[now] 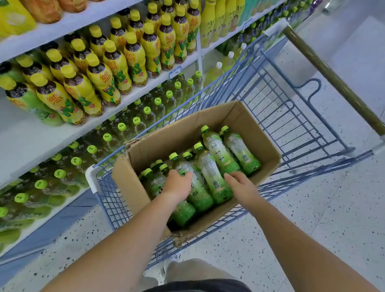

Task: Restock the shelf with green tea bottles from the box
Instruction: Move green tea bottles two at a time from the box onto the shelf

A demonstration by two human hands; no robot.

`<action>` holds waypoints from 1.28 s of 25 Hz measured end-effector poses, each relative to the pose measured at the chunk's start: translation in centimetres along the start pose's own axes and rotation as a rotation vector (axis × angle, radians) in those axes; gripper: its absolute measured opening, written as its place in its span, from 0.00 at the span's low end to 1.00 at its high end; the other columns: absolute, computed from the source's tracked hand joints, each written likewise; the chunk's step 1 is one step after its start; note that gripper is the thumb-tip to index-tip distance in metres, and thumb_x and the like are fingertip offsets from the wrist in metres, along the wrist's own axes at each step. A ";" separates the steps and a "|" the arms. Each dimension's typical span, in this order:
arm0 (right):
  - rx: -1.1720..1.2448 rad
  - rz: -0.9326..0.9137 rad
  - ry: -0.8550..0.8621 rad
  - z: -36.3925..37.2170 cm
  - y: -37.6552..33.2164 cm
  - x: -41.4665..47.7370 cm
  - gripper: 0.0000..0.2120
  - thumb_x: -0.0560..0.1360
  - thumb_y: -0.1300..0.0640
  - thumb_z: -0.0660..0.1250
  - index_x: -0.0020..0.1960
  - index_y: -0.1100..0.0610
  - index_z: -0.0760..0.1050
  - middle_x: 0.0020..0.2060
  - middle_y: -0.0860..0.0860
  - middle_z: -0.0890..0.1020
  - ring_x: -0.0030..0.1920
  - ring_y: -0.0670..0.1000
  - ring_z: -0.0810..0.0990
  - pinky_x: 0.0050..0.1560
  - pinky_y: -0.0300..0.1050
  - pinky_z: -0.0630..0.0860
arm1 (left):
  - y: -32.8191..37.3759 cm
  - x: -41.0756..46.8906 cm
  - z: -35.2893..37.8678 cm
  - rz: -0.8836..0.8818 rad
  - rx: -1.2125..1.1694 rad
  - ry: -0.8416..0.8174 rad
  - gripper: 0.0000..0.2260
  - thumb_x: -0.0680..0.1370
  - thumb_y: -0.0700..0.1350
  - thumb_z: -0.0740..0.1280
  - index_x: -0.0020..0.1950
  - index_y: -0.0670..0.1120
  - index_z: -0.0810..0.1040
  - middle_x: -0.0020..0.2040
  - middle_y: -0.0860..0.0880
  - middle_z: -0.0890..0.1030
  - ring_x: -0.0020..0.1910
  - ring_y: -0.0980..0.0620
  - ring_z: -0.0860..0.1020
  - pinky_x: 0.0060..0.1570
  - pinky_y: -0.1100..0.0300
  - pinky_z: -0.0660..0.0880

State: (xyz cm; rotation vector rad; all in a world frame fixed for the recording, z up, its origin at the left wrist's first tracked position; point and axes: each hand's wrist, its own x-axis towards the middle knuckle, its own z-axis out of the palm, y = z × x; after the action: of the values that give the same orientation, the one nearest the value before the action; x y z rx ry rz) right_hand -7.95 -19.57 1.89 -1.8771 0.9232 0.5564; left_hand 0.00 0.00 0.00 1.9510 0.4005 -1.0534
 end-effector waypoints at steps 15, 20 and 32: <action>-0.452 -0.046 -0.068 4.0 0.6 7.8 0.25 0.69 0.44 0.77 0.56 0.55 0.71 0.45 0.48 0.77 0.44 0.50 0.76 0.40 0.46 0.71 | 0.6 4.7 2.8 -0.173 -0.095 0.078 0.50 0.72 0.49 0.77 0.78 0.47 0.41 0.71 0.43 0.67 0.51 0.45 0.72 0.44 0.56 0.72; -0.038 0.090 -0.145 4.1 -0.1 7.3 0.12 0.65 0.53 0.77 0.46 0.54 0.80 0.42 0.53 0.85 0.42 0.53 0.83 0.42 0.45 0.80 | 0.7 2.8 1.9 -0.073 -0.149 0.138 0.42 0.67 0.53 0.77 0.72 0.47 0.56 0.66 0.44 0.72 0.58 0.43 0.75 0.48 0.51 0.74; 0.235 -0.224 -0.211 9.7 -9.1 -5.3 0.22 0.62 0.44 0.82 0.52 0.51 0.83 0.43 0.48 0.88 0.42 0.48 0.88 0.41 0.47 0.83 | -4.7 -9.3 -13.0 0.272 -0.578 0.183 0.38 0.66 0.52 0.78 0.71 0.67 0.64 0.68 0.54 0.77 0.60 0.53 0.81 0.53 0.43 0.82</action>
State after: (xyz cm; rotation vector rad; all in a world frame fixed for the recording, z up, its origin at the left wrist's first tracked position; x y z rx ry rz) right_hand -4.00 -6.46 6.15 -1.6472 0.6030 0.4762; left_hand -1.67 14.27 8.46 1.5242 0.4635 -0.5092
